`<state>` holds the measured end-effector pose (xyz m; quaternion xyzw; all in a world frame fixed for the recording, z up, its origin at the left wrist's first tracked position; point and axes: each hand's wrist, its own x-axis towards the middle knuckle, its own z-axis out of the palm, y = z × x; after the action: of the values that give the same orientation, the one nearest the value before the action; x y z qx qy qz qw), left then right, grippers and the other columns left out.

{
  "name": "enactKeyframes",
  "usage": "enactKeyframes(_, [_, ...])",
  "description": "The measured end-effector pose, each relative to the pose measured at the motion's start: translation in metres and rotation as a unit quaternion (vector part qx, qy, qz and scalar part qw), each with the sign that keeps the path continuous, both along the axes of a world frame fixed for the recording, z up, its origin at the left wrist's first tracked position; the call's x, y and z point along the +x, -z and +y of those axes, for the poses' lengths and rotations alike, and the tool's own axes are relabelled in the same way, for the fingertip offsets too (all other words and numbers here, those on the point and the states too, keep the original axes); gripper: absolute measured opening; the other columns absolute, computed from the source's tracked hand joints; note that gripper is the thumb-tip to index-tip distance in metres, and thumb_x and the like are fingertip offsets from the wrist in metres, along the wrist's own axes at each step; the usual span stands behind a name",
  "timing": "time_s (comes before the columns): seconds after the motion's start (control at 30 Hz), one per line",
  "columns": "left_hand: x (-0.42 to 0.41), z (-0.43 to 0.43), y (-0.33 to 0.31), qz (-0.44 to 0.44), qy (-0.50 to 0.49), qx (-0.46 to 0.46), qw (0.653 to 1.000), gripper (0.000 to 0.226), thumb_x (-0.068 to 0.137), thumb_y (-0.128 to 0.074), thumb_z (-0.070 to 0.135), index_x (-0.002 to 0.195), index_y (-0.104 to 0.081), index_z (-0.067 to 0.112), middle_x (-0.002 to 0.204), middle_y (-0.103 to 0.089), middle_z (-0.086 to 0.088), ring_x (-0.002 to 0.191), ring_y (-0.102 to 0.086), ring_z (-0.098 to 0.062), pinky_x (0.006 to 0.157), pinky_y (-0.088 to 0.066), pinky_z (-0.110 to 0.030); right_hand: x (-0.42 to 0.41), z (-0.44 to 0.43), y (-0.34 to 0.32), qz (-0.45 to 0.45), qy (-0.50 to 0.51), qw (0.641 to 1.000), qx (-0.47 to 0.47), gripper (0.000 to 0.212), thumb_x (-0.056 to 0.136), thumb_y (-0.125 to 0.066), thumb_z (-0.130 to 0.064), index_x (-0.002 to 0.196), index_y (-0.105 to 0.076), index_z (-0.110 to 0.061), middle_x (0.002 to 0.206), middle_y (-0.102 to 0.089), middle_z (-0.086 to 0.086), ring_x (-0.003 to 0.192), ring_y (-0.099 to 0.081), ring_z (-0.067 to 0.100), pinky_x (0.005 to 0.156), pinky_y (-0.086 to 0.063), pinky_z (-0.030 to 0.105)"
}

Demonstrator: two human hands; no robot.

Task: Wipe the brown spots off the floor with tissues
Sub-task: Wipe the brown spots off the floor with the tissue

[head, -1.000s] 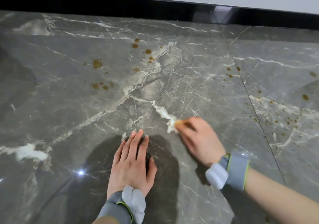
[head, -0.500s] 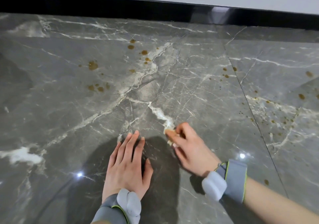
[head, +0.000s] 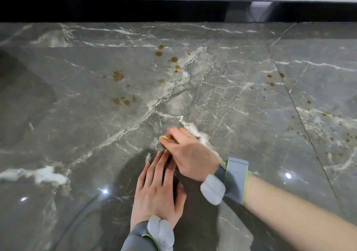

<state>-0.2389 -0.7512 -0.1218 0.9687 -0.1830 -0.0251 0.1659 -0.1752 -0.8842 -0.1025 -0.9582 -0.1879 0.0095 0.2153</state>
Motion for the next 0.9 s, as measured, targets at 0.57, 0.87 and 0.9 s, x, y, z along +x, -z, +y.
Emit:
enactKeyframes(0.57, [-0.001,-0.002,-0.001,0.007,0.003,0.012,1.0,0.054,0.077,-0.044,0.033,0.125,-0.054,0.012,0.137,-0.049,-0.004,0.132,-0.034,-0.017,0.108,-0.022,-0.036,0.028,-0.014,-0.013,0.087,0.025,0.992,0.089,0.042,0.08,-0.047,0.006,0.114,-0.064,-0.012,0.093,-0.044,0.005,0.085,-0.039,0.012,0.075,-0.032,0.018])
enactKeyframes(0.87, [-0.005,-0.001,-0.002,-0.005,0.008,0.001,1.0,0.052,0.081,-0.037,0.034,0.125,-0.053,0.01,0.138,-0.048,-0.007,0.132,-0.034,-0.019,0.108,-0.022,-0.036,-0.041,-0.117,-0.017,0.016,0.286,0.957,-0.052,0.038,0.082,-0.047,-0.003,0.116,-0.062,-0.008,0.089,-0.043,0.016,0.085,-0.052,0.039,0.078,-0.042,0.034])
enactKeyframes(0.9, [-0.002,-0.001,0.0,-0.004,0.006,0.003,1.0,0.053,0.081,-0.038,0.034,0.125,-0.054,0.01,0.138,-0.048,-0.008,0.132,-0.033,-0.018,0.109,-0.021,-0.035,-0.053,-0.097,-0.015,0.01,0.225,0.974,-0.036,0.038,0.082,-0.044,-0.009,0.115,-0.063,-0.009,0.086,-0.044,0.015,0.08,-0.052,0.037,0.075,-0.045,0.036])
